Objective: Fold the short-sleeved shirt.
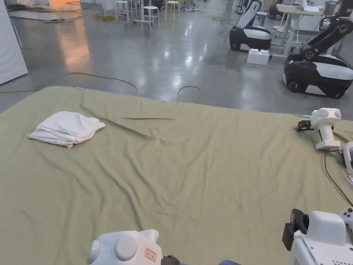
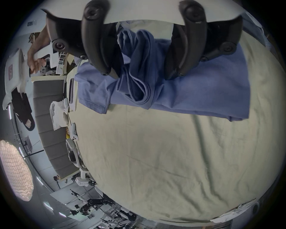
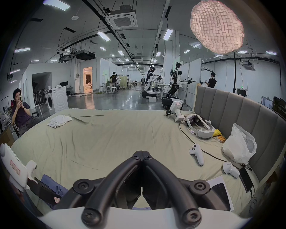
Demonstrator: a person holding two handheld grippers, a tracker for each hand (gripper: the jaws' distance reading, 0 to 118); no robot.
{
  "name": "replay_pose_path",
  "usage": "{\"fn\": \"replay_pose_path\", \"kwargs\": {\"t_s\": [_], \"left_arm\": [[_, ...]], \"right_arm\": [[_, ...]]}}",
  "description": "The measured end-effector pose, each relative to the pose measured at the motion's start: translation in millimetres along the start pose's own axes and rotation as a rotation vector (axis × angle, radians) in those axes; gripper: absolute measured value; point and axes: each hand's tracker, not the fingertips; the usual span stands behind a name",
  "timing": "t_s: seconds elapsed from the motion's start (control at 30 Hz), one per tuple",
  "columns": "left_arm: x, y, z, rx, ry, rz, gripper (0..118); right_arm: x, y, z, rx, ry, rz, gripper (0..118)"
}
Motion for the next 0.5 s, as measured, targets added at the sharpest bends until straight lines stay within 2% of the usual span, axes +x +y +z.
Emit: {"fn": "replay_pose_path", "kwargs": {"t_s": [0.07, 0.13, 0.23, 0.27, 0.43, 0.5], "left_arm": [[-1.0, 0.9, 17.6, 0.025, -0.025, -0.010, 58], [-2.4, -0.5, 32.4, 0.051, -0.048, -0.009, 44], [-5.9, 0.2, 46.2, 0.103, -0.063, -0.030, 38], [-6.9, 0.0, 47.6, 0.119, -0.056, -0.031, 31], [-9.3, -0.5, 19.7, 0.087, 0.044, -0.074, 13], [-7.7, -2.2, 0.9, 0.048, 0.065, -0.086, 13]], "right_arm": [[0.6, -0.2, 0.2, -0.003, 0.000, -0.002, 0], [0.8, -0.6, 0.8, -0.004, 0.000, -0.001, 0], [0.5, -1.4, 1.5, -0.010, 0.002, 0.001, 0], [0.5, -2.3, 1.4, -0.011, 0.002, 0.001, 0], [0.2, -5.7, -0.2, -0.021, 0.004, -0.006, 0], [-0.6, -6.7, -0.4, -0.025, 0.004, -0.003, 0]]}}
